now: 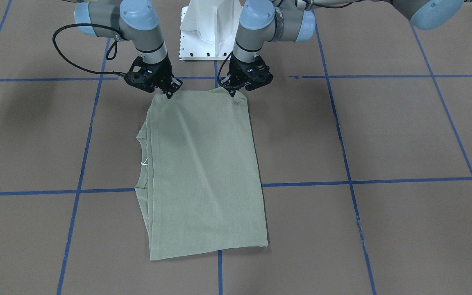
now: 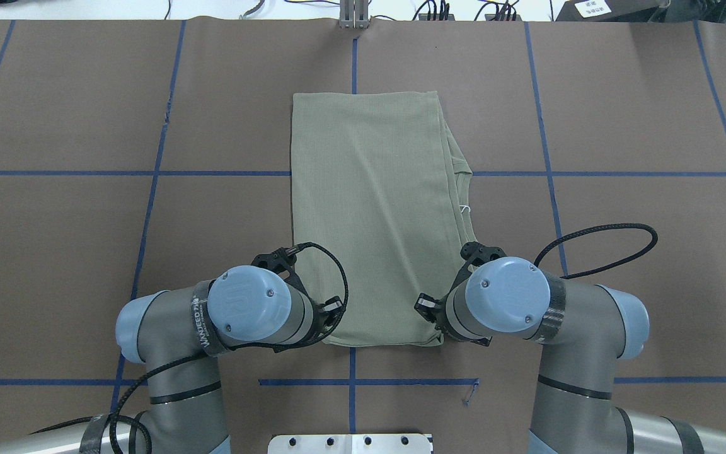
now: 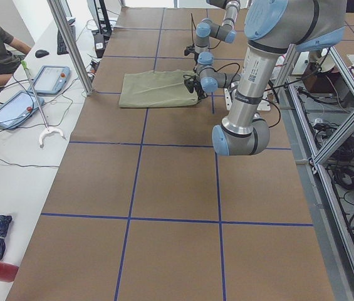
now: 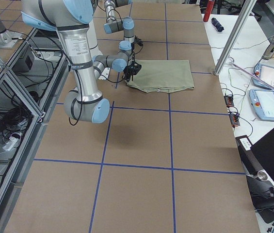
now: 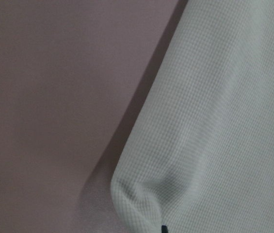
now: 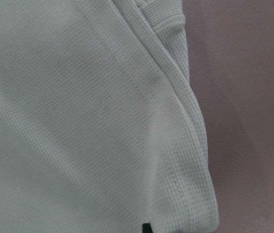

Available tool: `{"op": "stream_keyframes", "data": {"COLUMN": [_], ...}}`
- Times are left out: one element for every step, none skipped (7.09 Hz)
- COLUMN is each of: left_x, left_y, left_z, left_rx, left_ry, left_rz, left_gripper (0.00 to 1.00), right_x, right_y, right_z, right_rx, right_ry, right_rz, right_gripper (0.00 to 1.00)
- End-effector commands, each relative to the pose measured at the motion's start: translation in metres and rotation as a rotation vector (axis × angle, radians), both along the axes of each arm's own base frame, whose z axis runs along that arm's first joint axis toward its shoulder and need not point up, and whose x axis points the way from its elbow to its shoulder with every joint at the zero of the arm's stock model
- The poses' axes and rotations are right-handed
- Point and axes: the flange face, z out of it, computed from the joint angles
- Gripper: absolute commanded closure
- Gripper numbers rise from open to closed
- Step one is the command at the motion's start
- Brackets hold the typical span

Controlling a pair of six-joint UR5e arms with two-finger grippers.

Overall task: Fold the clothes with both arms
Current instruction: 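Grasp the shirt edge nearest the robot with both grippers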

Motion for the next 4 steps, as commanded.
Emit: {"op": "stream_keyframes", "data": {"left_x": [-0.002,-0.008,-0.02,-0.036], "left_y": [0.001,0.002,0.006,0.013], "left_z": [-0.002,-0.002,-0.009,-0.023], "left_rx": [0.004,0.004,-0.003,0.021], "left_ry": [0.004,0.005,-0.027,-0.054], "left_rz": [0.003,0.003,0.004,0.03], "left_gripper": [1.0,1.0,1.0,1.0], "right_x": [0.004,0.012,0.017,0.027], "right_y": [0.0,-0.005,0.002,0.009], "right_z": [-0.009,-0.014,-0.025,-0.038], "right_rx": [0.003,-0.002,-0.024,-0.041], "right_ry": [-0.019,-0.03,-0.057,-0.094], "right_rz": [0.01,0.013,-0.018,-0.044], "right_gripper": [1.0,1.0,1.0,1.0]}}
